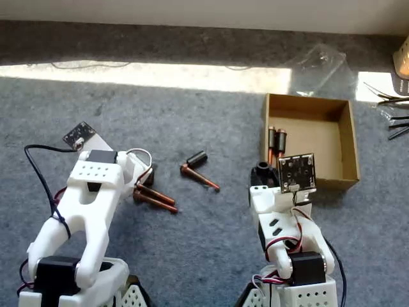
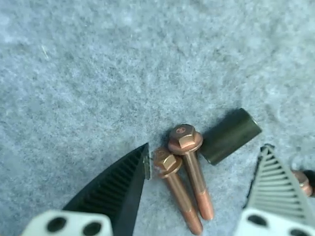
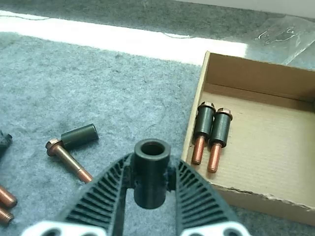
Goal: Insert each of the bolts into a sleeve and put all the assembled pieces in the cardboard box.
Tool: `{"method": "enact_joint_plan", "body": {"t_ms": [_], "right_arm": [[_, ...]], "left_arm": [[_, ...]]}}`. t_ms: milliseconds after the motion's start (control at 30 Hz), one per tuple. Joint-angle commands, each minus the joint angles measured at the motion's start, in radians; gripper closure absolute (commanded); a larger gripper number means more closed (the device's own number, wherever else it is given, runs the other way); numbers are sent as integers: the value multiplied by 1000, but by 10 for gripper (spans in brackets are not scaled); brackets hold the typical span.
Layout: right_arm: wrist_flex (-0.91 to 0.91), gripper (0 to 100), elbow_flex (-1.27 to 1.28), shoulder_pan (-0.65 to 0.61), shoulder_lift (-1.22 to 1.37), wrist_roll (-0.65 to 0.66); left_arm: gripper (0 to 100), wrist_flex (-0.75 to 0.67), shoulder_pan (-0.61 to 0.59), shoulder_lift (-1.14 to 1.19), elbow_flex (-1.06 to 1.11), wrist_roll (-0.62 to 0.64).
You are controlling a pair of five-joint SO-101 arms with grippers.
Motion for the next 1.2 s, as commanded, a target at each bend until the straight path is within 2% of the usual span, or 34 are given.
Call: {"method": "enact_joint_plan", "body": {"t_ms": [0, 133, 267, 533, 800, 900, 1067, 1167], "right_arm": [[-27, 993, -13, 12, -8, -5], [-27, 993, -13, 12, -8, -5], [-27, 993, -13, 12, -8, -5], [-24, 993, -13, 12, -8, -5], [-13, 993, -13, 12, -10, -5], [-13, 993, -13, 12, -10, -5], [-13, 991, -13, 12, -10, -5], [-13, 991, -13, 12, -10, -5]], "left_arm": [[684, -141, -8, 2, 48, 5], [684, -210, -8, 2, 84, 5], [684, -215, -4, 2, 81, 5], [684, -334, 79, 2, 82, 5], [684, -353, 101, -2, 73, 5], [684, -318, 96, -10, 47, 5], [685, -123, 105, -44, -15, 9], [685, -69, 107, -54, -24, 9]]}}
